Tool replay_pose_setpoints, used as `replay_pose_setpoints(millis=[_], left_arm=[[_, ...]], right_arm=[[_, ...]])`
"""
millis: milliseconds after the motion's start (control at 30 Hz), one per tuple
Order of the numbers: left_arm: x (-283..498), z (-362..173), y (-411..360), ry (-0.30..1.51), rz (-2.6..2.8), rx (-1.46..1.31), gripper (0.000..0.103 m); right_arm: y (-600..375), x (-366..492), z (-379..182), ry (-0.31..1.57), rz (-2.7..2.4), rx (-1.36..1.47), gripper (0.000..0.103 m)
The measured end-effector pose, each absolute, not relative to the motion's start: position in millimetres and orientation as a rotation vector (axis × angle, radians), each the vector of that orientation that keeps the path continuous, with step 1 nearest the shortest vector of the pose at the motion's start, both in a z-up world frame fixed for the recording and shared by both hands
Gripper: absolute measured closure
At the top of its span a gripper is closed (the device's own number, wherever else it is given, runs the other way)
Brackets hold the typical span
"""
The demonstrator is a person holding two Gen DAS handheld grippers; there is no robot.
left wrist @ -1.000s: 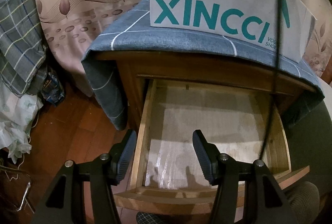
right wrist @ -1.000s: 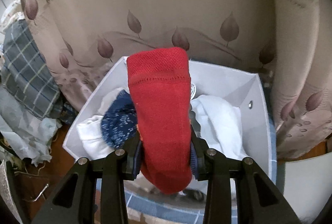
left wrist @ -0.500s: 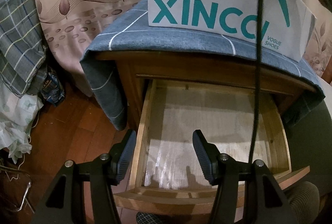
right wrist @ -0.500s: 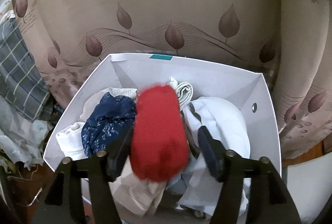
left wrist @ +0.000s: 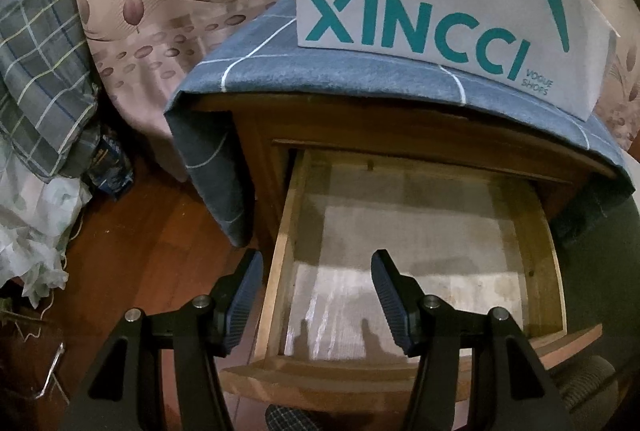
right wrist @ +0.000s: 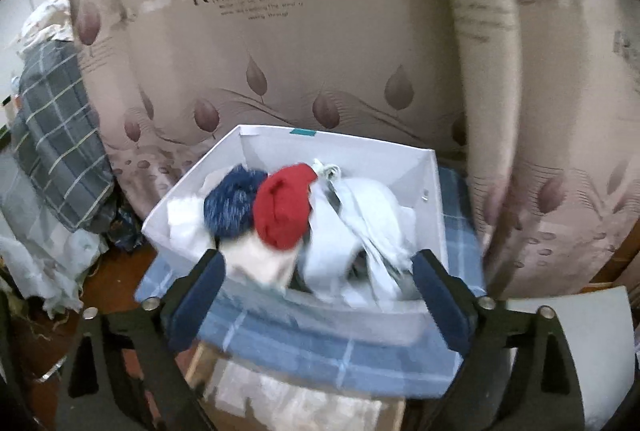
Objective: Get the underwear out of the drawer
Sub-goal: 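Raise the right tool from the box and return it over the drawer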
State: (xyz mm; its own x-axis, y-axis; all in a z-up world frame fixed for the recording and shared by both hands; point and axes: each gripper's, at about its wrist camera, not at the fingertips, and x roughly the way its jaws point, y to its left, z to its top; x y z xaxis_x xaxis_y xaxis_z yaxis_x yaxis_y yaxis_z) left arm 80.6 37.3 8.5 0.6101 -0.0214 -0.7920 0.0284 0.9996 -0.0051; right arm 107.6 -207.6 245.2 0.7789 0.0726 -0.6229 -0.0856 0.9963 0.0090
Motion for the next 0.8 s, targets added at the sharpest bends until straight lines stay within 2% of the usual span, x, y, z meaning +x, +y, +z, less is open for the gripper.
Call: replay_pose_setpoints(millis=[167, 467, 800], left_arm=[[77.4, 10.9, 37.6, 0.908, -0.032, 0.005, 0.045], [55.1, 13.0, 25.8, 0.906, -0.051, 0.033, 0.045], [44.2, 12.0, 13.2, 0.903, -0.065, 0.082, 0.045]], right_arm=[[-224.4, 48.0, 208.8, 0.661, 0.029, -0.007, 0.001], [-226.0, 1.7, 85.3, 0.803, -0.08, 0.001, 0.001], [-218.6, -2.0, 43.7, 0.891, -0.053, 0.05, 0.001]])
